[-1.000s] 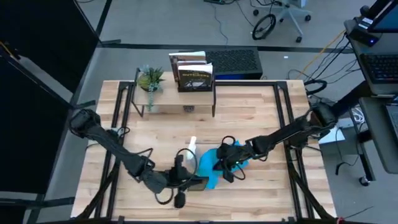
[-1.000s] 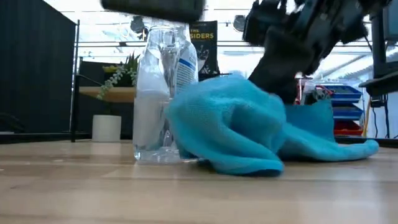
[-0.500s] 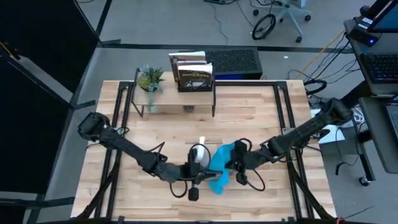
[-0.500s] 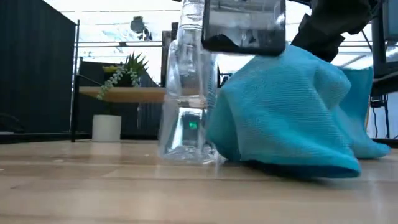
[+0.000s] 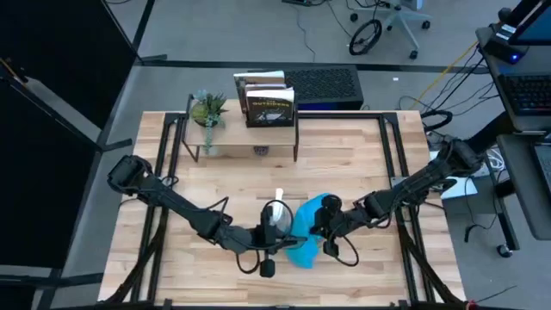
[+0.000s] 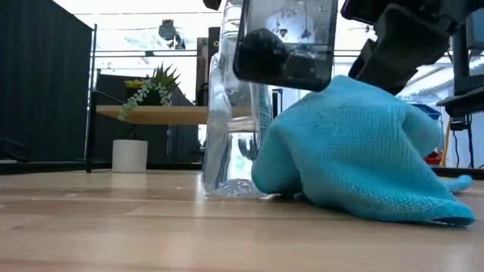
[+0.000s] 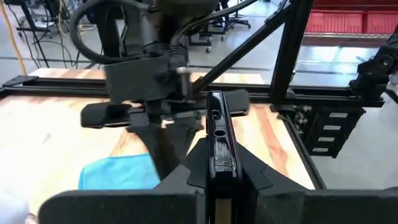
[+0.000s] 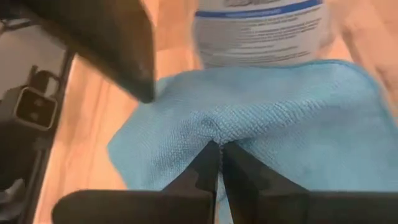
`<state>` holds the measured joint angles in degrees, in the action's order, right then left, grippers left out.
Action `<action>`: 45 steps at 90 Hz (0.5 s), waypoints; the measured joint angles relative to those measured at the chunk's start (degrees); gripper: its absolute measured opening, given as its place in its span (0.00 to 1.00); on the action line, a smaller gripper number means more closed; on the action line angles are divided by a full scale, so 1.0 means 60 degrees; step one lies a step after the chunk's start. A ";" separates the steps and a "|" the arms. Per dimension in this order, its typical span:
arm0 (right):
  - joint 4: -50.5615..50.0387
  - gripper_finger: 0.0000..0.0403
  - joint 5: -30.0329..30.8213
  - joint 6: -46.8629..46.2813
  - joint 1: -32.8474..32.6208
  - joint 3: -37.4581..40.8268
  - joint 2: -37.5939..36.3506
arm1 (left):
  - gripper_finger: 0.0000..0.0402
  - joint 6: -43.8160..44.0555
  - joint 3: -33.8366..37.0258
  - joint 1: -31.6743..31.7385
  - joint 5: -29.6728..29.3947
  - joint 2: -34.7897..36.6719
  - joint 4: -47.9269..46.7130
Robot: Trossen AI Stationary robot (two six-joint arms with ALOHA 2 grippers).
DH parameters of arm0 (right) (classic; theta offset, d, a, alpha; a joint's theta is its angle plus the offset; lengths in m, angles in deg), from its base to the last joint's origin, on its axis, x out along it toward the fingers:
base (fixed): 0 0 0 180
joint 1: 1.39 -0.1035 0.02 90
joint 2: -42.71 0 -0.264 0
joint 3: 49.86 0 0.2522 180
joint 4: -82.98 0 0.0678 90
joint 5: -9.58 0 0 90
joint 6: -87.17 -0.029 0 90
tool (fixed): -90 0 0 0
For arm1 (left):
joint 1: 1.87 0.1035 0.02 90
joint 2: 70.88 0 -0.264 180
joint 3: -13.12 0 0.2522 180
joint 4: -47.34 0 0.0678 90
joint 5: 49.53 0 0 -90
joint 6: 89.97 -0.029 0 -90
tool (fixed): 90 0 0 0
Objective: Apply microfiber cloth
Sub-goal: Wipe the front of the black cellphone with a blue microfiber cloth
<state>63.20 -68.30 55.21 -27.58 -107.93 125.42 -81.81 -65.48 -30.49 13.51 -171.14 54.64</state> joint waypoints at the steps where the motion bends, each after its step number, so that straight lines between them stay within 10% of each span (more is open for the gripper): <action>1: 0.0002 0.01 -0.0001 0.0001 0.0001 0.0001 0.0000 | 0.03 -0.0007 0.0000 -0.0001 0.0000 0.0000 0.0000; 45: 0.0150 0.41 -0.1740 -0.0338 -0.0043 -0.0002 -0.0267 | 0.03 -0.0556 0.0000 -0.0001 0.0370 0.0007 0.0199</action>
<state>64.11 -78.75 53.18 -27.84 -107.94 123.82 -85.14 -65.48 -30.49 15.74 -171.10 55.84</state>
